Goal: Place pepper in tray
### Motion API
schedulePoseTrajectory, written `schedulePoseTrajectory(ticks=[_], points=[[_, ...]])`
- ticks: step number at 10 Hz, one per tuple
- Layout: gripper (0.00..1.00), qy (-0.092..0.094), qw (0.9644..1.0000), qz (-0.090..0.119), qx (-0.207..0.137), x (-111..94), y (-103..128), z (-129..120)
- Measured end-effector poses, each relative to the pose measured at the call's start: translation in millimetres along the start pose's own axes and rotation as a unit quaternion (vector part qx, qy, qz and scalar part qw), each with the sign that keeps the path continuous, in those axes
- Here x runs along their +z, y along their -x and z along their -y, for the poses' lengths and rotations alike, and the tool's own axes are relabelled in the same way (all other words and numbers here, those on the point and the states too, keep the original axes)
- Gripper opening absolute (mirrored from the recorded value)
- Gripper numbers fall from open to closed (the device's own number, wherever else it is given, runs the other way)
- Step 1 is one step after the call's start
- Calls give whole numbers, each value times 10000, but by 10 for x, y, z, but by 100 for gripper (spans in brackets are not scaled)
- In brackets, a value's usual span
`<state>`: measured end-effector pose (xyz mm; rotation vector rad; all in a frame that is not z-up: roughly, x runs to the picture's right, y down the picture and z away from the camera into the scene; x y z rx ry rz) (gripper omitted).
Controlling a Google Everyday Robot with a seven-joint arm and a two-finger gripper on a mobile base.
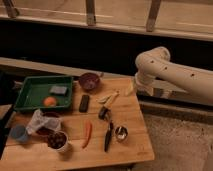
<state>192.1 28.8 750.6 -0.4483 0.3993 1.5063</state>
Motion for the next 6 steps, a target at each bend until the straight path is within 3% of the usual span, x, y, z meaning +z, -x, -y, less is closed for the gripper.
schedulePoseTrajectory(ticks=[4,6], points=[[80,17,9999,-14,-134,-20,4,-35],[80,86,9989,-71,-462,-19,58,-318]])
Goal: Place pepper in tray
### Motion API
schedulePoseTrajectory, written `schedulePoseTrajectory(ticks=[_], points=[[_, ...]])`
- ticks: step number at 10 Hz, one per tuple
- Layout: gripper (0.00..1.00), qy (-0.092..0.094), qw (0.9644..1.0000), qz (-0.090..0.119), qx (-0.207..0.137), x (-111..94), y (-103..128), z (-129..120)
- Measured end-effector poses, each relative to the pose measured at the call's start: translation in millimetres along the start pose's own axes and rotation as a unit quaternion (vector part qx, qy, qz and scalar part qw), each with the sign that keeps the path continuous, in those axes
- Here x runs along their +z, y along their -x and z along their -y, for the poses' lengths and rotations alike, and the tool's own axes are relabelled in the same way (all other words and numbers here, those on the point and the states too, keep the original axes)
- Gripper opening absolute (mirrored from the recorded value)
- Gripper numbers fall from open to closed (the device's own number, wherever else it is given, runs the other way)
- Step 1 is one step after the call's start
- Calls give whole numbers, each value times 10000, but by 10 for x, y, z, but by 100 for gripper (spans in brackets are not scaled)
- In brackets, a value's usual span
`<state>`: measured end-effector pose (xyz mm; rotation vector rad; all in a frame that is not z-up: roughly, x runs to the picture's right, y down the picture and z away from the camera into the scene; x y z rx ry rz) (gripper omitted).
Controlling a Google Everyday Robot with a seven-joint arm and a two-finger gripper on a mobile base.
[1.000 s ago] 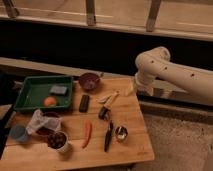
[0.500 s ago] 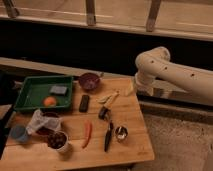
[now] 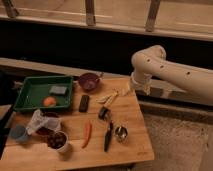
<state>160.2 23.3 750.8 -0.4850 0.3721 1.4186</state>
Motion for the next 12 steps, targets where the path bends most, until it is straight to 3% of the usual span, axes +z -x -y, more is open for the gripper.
schedulePoseTrajectory(ticks=[3,4,7,11,12], points=[[80,103,9974,-186,-686,113,168,-769],[80,137,9951,-242,-945,166,219,-1096],[80,201,9885,-365,-1453,263,216,-1689],[80,172,9883,-393,-1467,273,216,-1668],[80,113,9876,-519,-1480,312,181,-1652]])
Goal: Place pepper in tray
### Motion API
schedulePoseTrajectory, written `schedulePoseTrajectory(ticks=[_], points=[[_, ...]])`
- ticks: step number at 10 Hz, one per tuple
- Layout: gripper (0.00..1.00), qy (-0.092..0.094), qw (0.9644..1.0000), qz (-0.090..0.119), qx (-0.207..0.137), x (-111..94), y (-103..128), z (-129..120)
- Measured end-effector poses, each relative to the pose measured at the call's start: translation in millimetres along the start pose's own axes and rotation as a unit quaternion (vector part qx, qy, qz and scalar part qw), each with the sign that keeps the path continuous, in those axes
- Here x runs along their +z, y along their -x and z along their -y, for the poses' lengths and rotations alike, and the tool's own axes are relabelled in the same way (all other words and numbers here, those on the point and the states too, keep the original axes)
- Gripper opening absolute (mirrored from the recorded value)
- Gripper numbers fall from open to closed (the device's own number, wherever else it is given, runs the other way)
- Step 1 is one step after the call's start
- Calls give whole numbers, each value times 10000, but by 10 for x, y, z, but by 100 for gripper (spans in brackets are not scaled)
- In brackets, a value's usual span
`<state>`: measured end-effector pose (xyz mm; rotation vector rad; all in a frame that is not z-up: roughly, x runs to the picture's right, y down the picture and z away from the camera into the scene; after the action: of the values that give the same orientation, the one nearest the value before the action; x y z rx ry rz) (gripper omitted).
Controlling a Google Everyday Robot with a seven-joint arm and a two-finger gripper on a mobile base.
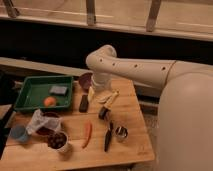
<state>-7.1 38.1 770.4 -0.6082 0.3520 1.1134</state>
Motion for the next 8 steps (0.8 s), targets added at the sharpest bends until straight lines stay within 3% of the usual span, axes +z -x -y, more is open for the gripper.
schedulePoseTrajectory(ticks=[5,8], points=[[80,-16,9961,-698,-530,634,-289,-719],[80,5,9913,-1101,-720,878,-411,-884]])
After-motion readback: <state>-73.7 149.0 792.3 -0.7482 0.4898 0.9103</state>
